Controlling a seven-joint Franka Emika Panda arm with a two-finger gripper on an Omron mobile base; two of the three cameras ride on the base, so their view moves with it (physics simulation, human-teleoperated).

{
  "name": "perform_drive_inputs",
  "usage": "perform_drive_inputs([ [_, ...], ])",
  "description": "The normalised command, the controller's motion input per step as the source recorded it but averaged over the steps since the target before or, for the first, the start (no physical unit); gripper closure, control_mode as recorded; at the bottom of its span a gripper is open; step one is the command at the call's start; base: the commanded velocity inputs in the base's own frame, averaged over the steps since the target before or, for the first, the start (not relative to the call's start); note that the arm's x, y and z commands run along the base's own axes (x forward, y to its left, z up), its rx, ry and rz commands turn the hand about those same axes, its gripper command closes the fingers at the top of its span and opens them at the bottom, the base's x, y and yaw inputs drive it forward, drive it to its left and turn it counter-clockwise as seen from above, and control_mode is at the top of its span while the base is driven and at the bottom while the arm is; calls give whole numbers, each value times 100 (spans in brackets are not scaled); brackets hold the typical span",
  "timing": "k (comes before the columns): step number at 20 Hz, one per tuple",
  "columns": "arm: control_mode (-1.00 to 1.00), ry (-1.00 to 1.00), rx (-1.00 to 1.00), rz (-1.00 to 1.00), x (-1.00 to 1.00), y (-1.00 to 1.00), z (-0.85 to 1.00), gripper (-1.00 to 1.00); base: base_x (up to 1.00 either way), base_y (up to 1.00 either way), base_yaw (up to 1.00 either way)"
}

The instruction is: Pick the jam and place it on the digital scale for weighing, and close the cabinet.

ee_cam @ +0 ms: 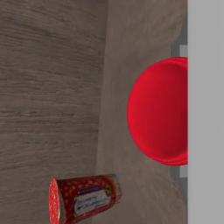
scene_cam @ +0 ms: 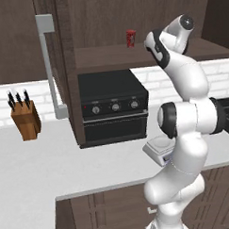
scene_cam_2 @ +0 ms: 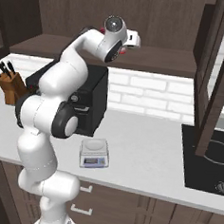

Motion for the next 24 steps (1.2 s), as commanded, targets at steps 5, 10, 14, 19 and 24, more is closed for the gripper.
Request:
perform_drive_inputs([
  [5, -100, 1, 0, 0, 8, 10, -28, 100, 0, 0, 0],
  [10, -100, -9, 2, 0, -73, 15, -9, 100, 0, 0, 0],
  [14, -100, -17, 8, 0, -100, 11, -3, 100, 0, 0, 0],
  [19, -100, -5, 9, 6, -100, 1, -1, 100, 0, 0, 0],
  [24, -100, 10, 4, 15, -100, 0, 0, 100, 0, 0, 0],
])
